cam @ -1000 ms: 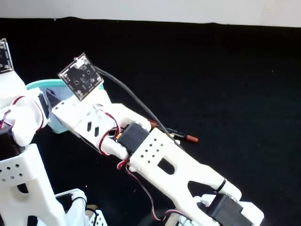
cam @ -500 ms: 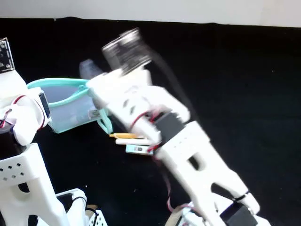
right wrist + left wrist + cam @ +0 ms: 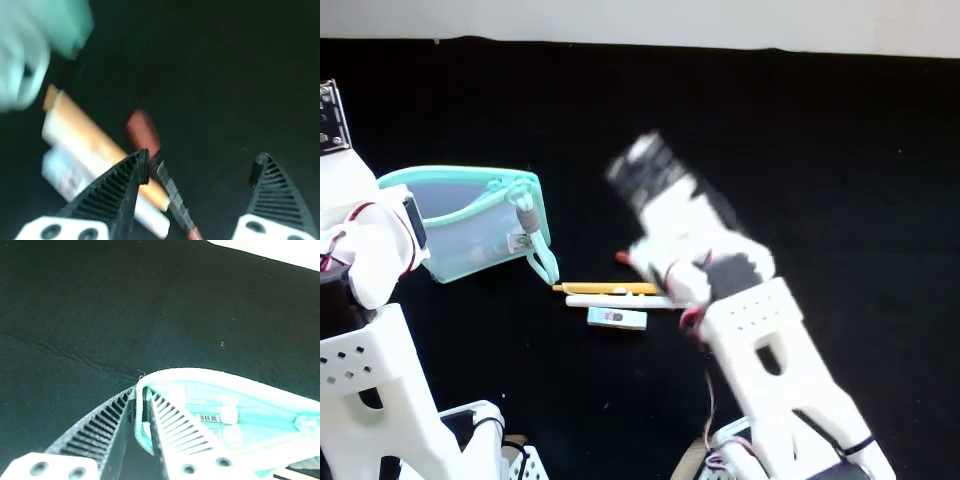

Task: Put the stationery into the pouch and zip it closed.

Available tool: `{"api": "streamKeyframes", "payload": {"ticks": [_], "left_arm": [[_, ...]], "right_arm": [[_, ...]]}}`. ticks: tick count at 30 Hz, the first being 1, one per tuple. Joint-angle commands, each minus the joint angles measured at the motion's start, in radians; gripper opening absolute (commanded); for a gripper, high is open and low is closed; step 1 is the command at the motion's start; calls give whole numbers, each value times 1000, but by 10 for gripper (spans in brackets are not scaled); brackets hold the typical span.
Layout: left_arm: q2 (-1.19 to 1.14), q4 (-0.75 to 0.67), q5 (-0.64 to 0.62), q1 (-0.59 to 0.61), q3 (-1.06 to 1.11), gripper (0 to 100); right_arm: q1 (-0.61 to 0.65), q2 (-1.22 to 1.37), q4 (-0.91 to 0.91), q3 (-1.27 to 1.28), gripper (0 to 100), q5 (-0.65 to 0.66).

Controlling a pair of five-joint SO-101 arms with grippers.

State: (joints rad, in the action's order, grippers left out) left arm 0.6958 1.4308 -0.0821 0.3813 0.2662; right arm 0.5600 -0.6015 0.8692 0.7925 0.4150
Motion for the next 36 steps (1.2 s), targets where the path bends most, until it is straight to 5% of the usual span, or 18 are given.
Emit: {"api": "streamKeyframes", "payload": {"ticks": [1, 6, 16, 27, 29, 33, 36], "left_arm": [[-22, 9, 5, 2, 13, 7], [-22, 9, 5, 1, 13, 7], [-22, 9, 3, 4, 13, 7], [-22, 15, 3, 5, 15, 7], [-24, 15, 3, 5, 15, 7], [-24, 15, 3, 5, 15, 7], [-25, 15, 3, 5, 15, 7]], "right_arm": [[93, -79, 4, 160, 320, 97], [225, -114, -25, 289, 320, 114], [239, -104, -380, 475, 320, 107], [239, 292, -693, 420, 319, 110], [239, 363, -690, 375, 279, 109], [232, 401, -688, 338, 0, 103], [232, 346, -685, 343, 9, 68]]}}
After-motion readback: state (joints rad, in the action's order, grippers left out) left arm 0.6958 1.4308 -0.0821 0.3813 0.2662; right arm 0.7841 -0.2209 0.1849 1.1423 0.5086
